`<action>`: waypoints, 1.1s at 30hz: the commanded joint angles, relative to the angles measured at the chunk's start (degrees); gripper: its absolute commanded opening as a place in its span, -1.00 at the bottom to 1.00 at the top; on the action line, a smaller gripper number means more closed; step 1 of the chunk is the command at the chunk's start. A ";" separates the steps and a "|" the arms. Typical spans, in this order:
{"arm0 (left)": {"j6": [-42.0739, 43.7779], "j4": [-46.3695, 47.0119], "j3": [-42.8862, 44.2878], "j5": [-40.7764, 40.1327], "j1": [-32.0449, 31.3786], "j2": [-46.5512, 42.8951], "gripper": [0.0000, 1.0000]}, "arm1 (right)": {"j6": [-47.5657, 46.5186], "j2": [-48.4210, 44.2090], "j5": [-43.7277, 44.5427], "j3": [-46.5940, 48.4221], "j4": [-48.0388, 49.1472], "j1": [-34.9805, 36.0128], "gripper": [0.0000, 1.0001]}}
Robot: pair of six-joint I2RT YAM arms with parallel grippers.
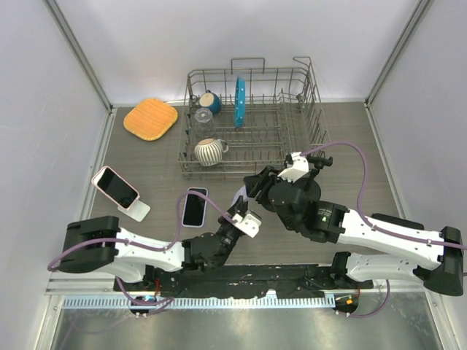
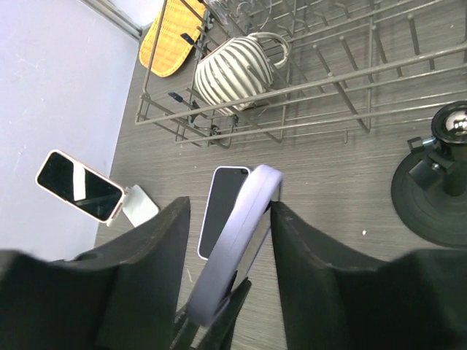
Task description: Remove the phone from the phone stand
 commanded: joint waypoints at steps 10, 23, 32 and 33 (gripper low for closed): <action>-47.15 -43.25 2.01 7.81 2.73 -20.72 -1.00 | -13.56 -5.47 2.92 0.72 5.98 0.21 0.72; -70.49 -52.60 -7.66 34.18 21.98 -31.19 -1.00 | -21.66 -11.62 3.19 -2.18 4.49 0.21 0.75; -74.45 -49.52 -9.33 45.88 34.81 -26.28 -1.00 | -22.36 -12.85 1.78 -3.67 3.78 0.21 0.75; -74.54 -48.65 -9.25 48.32 37.00 -24.79 -1.00 | -22.36 -12.85 1.78 -3.85 3.70 0.21 0.75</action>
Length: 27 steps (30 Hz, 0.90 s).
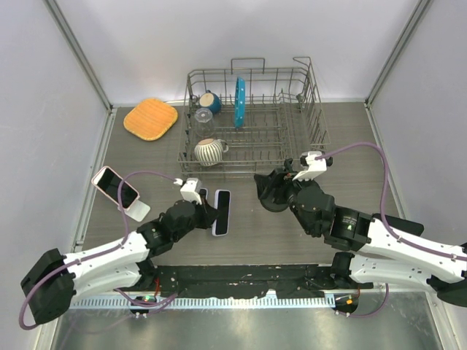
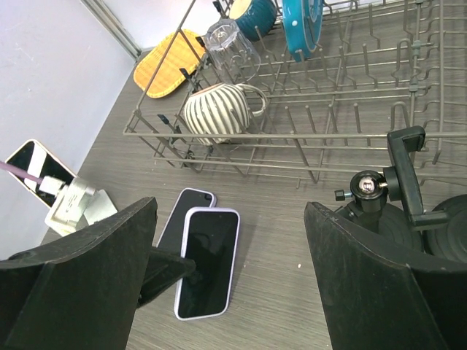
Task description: Remove the phone from the phone stand
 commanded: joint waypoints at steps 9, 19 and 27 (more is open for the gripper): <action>-3.79 10.07 -0.02 12.04 12.07 7.25 -1.00 | -1.18 -2.35 0.80 -1.73 0.51 0.21 0.75; -7.39 18.09 -2.48 10.46 13.31 12.16 -0.96 | -1.01 -2.35 1.33 -2.35 0.51 0.21 0.75; -6.69 13.97 -2.48 8.88 13.31 10.33 -0.24 | -2.41 -2.00 0.53 -2.35 0.33 0.21 0.75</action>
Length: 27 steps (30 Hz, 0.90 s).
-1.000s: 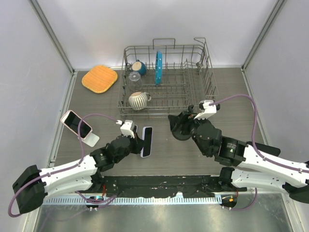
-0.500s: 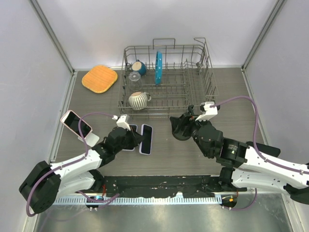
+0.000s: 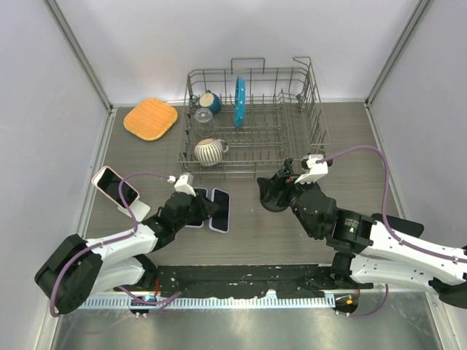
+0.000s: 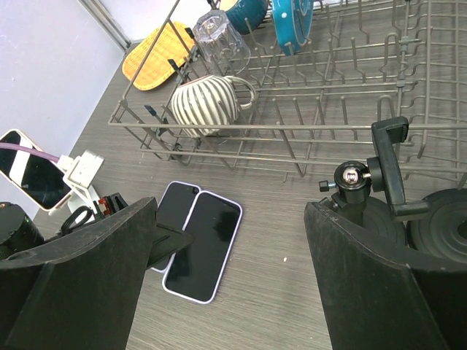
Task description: Remove the phone from the phone stand
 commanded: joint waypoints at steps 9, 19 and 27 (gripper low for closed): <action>3.42 -5.48 1.78 -1.33 0.00 -4.84 0.29 | -3.23 2.27 -2.36 1.52 0.94 0.12 0.75; 7.20 -17.69 7.40 -0.45 0.08 -13.44 0.96 | -8.76 9.30 -11.40 6.97 -3.80 0.12 0.74; 11.50 -40.98 21.71 -9.92 0.08 -30.92 0.99 | -13.42 21.15 -22.66 12.77 -6.45 0.21 0.74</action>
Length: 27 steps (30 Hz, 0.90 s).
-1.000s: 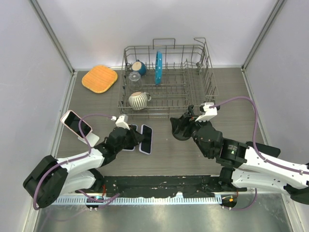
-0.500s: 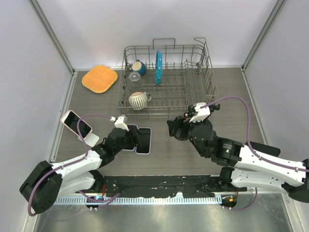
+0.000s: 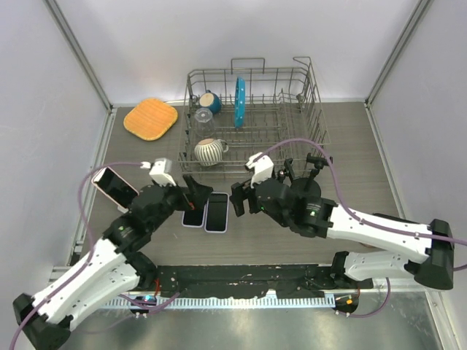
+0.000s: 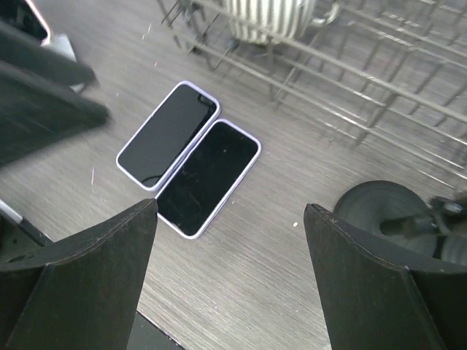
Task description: Remove the phone from the phone stand
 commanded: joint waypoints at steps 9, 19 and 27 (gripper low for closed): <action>16.83 -25.94 19.46 -21.45 0.08 -19.37 0.99 | -6.29 16.88 -11.75 6.56 -1.66 1.44 0.74; 25.46 -18.66 10.86 -29.19 0.08 -34.14 0.99 | -3.48 30.51 -9.81 7.62 -1.22 3.99 0.76; 25.90 -18.21 7.68 -32.79 0.08 -38.36 0.99 | -1.99 36.75 -10.69 7.97 -1.75 4.08 0.75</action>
